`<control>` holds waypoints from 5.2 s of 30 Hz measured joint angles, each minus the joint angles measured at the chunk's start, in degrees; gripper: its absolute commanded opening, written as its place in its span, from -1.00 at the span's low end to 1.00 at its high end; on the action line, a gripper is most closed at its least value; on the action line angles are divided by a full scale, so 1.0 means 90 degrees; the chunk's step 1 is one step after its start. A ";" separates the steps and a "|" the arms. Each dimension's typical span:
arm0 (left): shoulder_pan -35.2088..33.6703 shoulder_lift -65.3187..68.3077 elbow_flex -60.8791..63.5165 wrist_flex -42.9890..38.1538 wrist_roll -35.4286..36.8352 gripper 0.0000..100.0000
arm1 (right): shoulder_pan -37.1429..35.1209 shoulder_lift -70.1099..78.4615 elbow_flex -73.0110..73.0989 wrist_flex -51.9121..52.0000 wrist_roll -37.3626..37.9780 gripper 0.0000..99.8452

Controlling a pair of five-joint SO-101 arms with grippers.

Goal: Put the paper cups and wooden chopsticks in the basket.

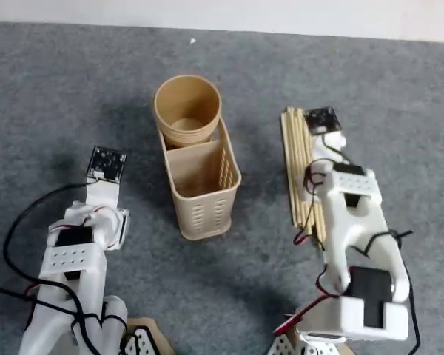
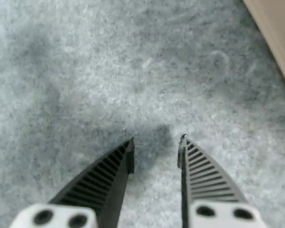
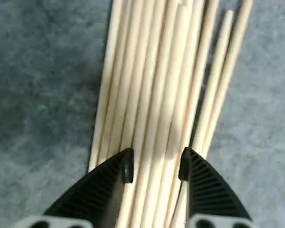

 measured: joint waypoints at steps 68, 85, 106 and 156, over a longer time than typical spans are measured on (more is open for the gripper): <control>0.0000 0.0000 0.0020 -0.0020 0.0000 -0.64 | -0.0059 0.1797 -0.2227 0.1231 0.0400 -0.74; 0.0000 0.0000 0.0020 -0.0020 0.0000 -0.64 | -0.0020 0.1866 -0.2491 0.1231 0.0391 -0.99; 0.0000 0.0000 0.0020 -0.0020 0.0000 -0.64 | -0.0694 -0.1465 -0.3810 0.1368 -0.1358 -0.99; 0.0000 0.0000 0.0020 -0.0039 0.0000 -0.64 | -0.3116 -0.7033 0.0791 -0.0430 -0.1866 -0.62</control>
